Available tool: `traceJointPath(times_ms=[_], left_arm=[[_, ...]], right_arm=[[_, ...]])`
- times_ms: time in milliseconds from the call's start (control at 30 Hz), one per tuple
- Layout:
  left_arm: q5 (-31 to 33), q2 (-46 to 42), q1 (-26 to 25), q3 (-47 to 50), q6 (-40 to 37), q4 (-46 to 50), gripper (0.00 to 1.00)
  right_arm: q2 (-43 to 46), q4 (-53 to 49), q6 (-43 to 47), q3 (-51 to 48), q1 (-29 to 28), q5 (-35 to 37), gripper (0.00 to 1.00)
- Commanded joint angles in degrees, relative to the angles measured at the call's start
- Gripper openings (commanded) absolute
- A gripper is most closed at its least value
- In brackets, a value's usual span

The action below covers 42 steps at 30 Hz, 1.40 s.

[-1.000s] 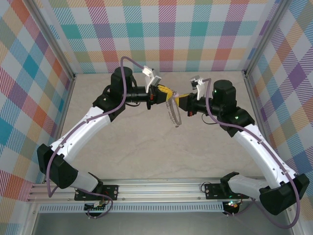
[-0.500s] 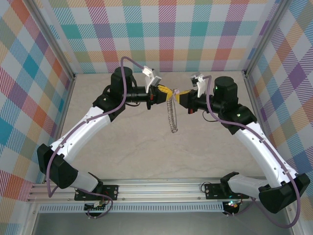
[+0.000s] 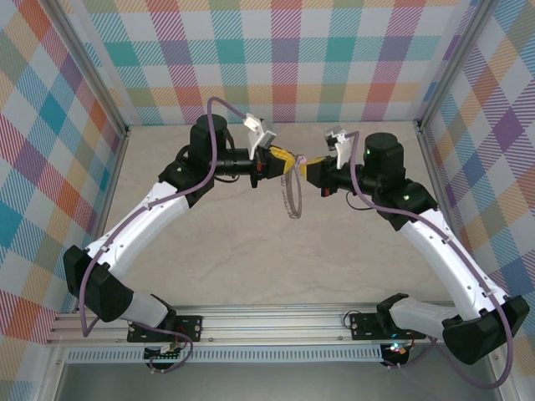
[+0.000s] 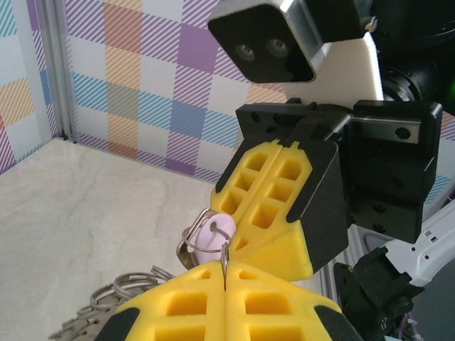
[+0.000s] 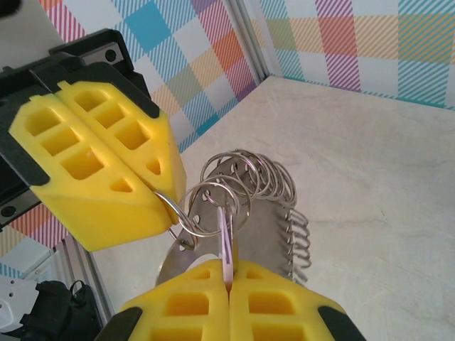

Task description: Put the keys on the keyring

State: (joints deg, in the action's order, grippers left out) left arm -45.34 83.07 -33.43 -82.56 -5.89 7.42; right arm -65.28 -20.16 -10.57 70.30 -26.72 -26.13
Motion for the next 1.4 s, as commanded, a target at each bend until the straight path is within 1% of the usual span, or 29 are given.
traceJointPath(times_ms=[0,300,633,1133,1367], left_arm=[[-0.9,-0.9,0.6,-0.8,-1.1,-1.2,0.00],[-0.8,-0.9,0.6,-0.9,-1.1,-1.2,0.00],[-0.9,-0.7,0.6,-1.1,-1.1,-1.4,0.00],[-0.6,-0.5,0.6,-1.3,-1.1,-1.4,0.00],[-0.7,-0.5,0.6,-1.4,-1.1,-1.0,0.00]], right_arm=[[0.6,2.4,-1.2,-1.2,0.0,-1.0,0.00],[0.5,4.8,-3.1,-2.9,-0.1,-3.9,0.00],[0.1,4.8,-2.9,-2.4,-2.0,-5.6,0.00],[-0.4,3.0,-1.5,-3.9,-2.8,-5.4,0.00],[0.1,2.8,-1.2,-3.9,-2.8,-3.7,0.00]])
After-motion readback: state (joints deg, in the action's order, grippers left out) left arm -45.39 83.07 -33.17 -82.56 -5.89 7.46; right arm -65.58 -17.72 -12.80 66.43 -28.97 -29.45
